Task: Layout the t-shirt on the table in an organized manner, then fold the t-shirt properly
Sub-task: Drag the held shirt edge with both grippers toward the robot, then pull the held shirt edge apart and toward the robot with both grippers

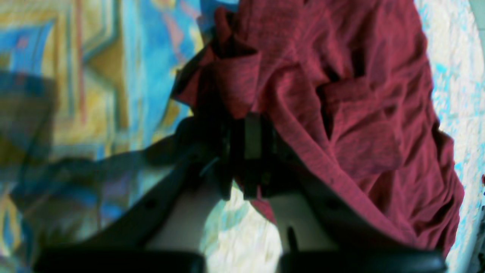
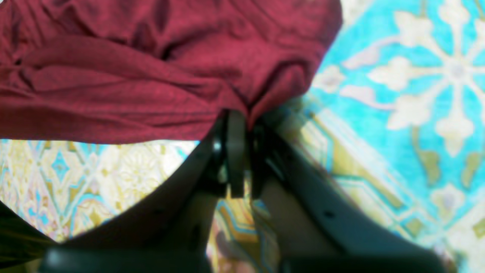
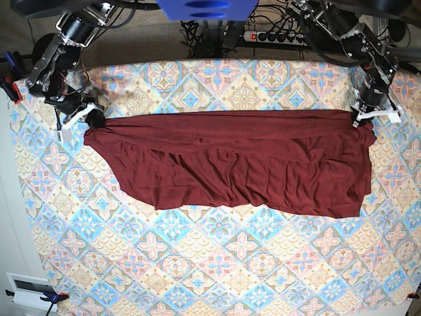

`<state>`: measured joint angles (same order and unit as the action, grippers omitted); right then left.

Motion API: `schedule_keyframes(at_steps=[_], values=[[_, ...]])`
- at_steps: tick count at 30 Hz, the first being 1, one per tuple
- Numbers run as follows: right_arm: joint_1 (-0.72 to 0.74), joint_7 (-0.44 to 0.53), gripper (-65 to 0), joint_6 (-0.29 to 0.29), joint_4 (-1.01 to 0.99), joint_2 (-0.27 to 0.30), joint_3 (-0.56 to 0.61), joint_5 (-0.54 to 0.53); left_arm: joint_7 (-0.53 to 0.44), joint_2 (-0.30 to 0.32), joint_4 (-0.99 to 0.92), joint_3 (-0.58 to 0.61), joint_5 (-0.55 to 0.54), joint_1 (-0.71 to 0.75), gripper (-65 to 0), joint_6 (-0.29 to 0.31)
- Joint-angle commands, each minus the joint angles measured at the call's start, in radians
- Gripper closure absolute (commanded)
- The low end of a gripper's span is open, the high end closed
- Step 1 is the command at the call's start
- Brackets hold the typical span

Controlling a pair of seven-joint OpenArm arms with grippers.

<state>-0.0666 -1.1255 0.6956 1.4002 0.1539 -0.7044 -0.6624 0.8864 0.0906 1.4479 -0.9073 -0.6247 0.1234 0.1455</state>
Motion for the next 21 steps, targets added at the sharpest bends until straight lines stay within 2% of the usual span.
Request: schedule_keyframes(at_steps=[1, 3, 6, 9, 21], values=[[-0.016, 0.014, 0.0, 0.003, 0.02, 0.016, -0.005, -0.021, 0.038, 0.008, 0.015, 0.0, 0.038, 0.019, 0.0, -0.019], [-0.048, 0.014, 0.0, 0.003, 0.028, 0.019, -0.005, -0.035, 0.038, 0.008, 0.032, 0.0, 0.036, 0.035, 0.0, -0.019], [-0.086, 0.014, 0.0, 0.003, 0.066, 0.019, -0.005, -0.116, 0.038, 0.008, 0.044, -0.002, 0.029, 0.068, 0.0, -0.017], [-0.117, 0.014, 0.0, 0.003, 0.092, 0.019, -0.005, -0.158, 0.038, 0.01, 0.05, -0.003, -0.013, 0.1, 0.0, -0.017], [-0.21, -0.021, 0.0, 0.003, 0.225, 0.02, -0.004, -0.168, 0.032, 0.091, 0.05, -0.006, -0.148, 0.198, 0.0, -0.017]])
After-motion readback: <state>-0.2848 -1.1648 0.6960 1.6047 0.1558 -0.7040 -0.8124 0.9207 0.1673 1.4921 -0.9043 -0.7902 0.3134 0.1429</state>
